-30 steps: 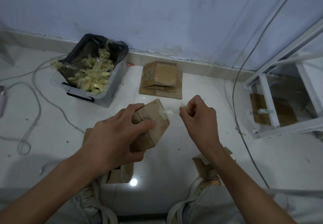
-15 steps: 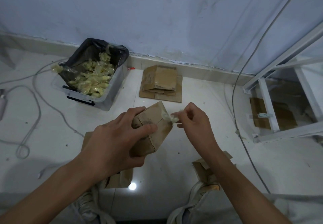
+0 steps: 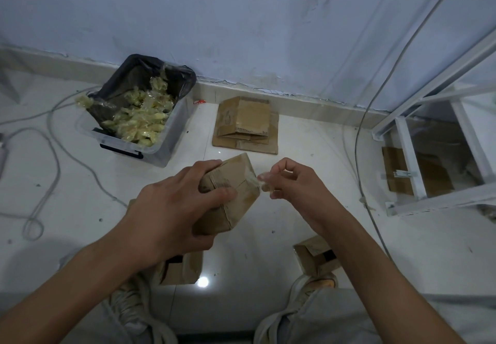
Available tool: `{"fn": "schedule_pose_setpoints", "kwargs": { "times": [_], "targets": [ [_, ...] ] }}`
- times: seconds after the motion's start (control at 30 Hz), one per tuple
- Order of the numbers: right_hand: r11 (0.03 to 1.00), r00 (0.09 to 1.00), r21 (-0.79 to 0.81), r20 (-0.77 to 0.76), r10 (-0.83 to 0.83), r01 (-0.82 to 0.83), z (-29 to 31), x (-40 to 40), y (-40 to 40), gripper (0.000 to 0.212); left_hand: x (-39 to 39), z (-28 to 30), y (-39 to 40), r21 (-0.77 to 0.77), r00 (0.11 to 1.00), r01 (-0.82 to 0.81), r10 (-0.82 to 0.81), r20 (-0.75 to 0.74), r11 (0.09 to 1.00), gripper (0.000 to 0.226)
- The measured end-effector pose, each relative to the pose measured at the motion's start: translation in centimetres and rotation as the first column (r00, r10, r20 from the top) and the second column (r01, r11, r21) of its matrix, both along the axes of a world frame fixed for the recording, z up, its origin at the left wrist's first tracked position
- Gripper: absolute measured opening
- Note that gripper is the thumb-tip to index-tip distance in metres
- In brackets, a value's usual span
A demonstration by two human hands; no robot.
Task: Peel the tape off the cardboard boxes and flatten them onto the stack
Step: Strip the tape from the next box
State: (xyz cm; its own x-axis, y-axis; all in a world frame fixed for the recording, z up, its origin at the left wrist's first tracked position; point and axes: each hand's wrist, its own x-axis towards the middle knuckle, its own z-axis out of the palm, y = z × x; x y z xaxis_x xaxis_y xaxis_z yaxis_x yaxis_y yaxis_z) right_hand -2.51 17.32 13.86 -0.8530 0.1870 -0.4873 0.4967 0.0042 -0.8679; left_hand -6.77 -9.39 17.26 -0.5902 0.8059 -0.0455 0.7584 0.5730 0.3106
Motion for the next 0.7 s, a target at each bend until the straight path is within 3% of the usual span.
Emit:
{"fn": "schedule_pose_setpoints", "kwargs": {
  "times": [0.17, 0.33, 0.5, 0.63, 0.7],
  "targets": [
    [0.975, 0.986, 0.17, 0.103, 0.128, -0.144, 0.1, 0.3, 0.1, 0.036, -0.4, -0.3, -0.3, -0.021, 0.995, 0.096, -0.097, -0.02, 0.995, 0.077],
    [0.921, 0.983, 0.343, 0.095, 0.159, -0.182, -0.5, 0.3, 0.1, 0.012, -0.7, -0.4, -0.7, -0.034, 0.992, 0.124, -0.124, 0.004, 0.992, 0.08],
    [0.666, 0.978, 0.728, 0.03, 0.206, -0.163, -1.1, 0.2, -0.6, 0.016, -0.4, -0.6, -0.4, -0.041, 0.991, 0.135, -0.135, 0.005, 0.99, 0.078],
    [0.694, 0.978, 0.712, -0.049, 0.203, -0.109, -1.7, 0.6, -2.2, 0.01, -0.2, -0.6, -0.1, 0.002, 0.995, 0.095, -0.095, -0.004, 0.995, 0.083],
    [0.79, 0.981, 0.608, -0.09, 0.173, -0.084, -1.7, 0.7, -2.6, 0.014, -0.3, -0.5, -0.1, 0.004, 0.997, 0.081, -0.081, -0.01, 0.997, 0.083]
  ]
}}
